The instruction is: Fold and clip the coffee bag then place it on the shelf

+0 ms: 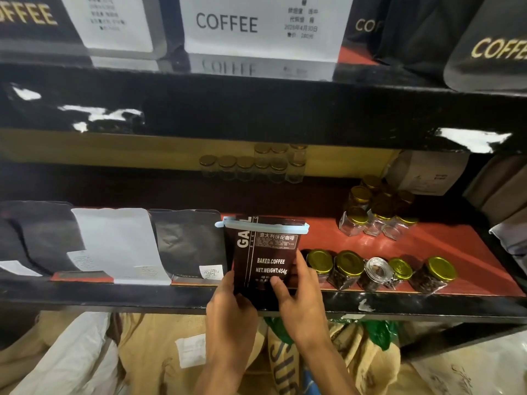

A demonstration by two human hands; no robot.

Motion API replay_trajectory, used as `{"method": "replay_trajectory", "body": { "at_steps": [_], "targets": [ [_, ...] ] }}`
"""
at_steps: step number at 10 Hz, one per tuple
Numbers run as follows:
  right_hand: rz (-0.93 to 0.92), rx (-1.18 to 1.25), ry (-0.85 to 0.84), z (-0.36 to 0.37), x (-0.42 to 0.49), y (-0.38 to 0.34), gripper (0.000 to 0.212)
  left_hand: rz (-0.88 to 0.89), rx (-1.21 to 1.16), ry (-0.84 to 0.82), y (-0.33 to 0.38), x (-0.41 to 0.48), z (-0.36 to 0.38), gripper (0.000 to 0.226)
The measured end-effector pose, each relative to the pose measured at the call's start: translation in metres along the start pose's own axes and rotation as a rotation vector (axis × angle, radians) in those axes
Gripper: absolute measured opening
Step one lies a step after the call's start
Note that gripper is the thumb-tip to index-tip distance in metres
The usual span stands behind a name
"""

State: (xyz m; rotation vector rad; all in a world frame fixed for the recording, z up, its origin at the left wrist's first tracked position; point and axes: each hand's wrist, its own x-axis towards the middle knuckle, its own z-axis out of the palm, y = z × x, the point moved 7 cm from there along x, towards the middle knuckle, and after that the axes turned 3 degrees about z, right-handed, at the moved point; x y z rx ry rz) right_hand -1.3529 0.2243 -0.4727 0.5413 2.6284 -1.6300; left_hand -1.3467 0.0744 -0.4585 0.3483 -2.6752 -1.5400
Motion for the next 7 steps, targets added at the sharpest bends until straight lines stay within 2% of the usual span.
{"method": "replay_trajectory", "body": {
  "at_steps": [2, 3, 5, 7],
  "targets": [
    [0.07, 0.0, -0.019, 0.001, -0.014, 0.009, 0.078, 0.036, 0.056, -0.047, -0.002, -0.006, -0.01, 0.034],
    [0.064, -0.054, 0.013, -0.003, -0.028, 0.006, 0.073, 0.073, 0.085, -0.033, -0.001, -0.012, -0.021, 0.035],
    [-0.032, -0.185, 0.03, -0.017, -0.069, -0.017, 0.069, 0.197, 0.174, -0.049, 0.002, -0.019, -0.045, 0.016],
    [-0.129, -0.306, 0.065, -0.051, -0.126, -0.062, 0.063, 0.288, 0.229, -0.152, 0.036, -0.045, -0.091, 0.019]
  ]
}}
